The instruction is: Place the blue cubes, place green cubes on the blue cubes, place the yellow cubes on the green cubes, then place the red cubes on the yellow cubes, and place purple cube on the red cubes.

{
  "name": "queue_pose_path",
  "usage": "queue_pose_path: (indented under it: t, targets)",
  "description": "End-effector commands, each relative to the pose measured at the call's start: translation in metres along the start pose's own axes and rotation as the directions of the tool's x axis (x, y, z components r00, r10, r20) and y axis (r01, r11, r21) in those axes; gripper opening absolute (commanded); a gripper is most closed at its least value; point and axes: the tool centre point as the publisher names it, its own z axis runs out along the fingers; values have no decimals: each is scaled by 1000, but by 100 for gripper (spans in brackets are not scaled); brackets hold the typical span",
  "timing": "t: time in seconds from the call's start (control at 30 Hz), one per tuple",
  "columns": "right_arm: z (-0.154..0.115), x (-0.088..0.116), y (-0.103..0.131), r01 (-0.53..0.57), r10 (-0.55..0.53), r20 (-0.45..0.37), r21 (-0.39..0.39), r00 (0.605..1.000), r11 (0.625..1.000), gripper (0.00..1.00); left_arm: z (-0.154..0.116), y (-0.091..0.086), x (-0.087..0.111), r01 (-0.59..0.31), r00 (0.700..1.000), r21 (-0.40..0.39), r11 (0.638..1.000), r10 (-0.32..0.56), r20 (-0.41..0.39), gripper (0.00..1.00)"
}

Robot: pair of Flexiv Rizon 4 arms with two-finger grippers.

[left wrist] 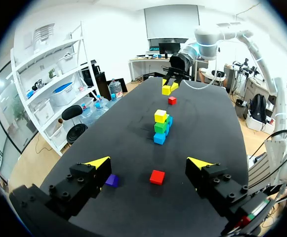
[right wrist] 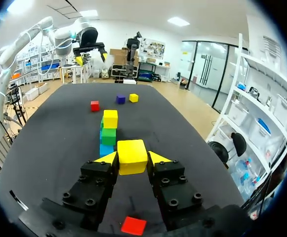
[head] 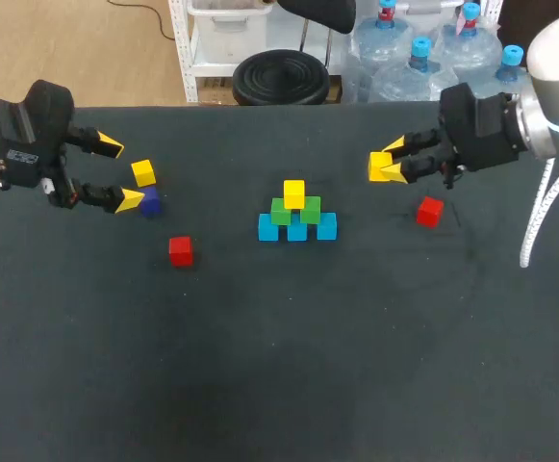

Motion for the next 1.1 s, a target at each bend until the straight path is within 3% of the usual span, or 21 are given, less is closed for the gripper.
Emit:
queue_pose_path:
  t: [0.03, 0.53, 1.1]
  targets:
    - [9, -5, 2, -5, 5, -9, -5, 1000, 1000, 0, 0, 0, 2, -3, 1000, -2, 1000, 3, 10, 100]
    - [36, -19, 28, -27, 27, -15, -57, 1000, 998, 0, 0, 0, 2, -3, 1000, -2, 1000, 3, 10, 100]
    - [56, -27, 37, -39, 36, -37, -95, 999, 995, 0, 0, 0, 2, -3, 1000, -2, 1000, 3, 10, 100]
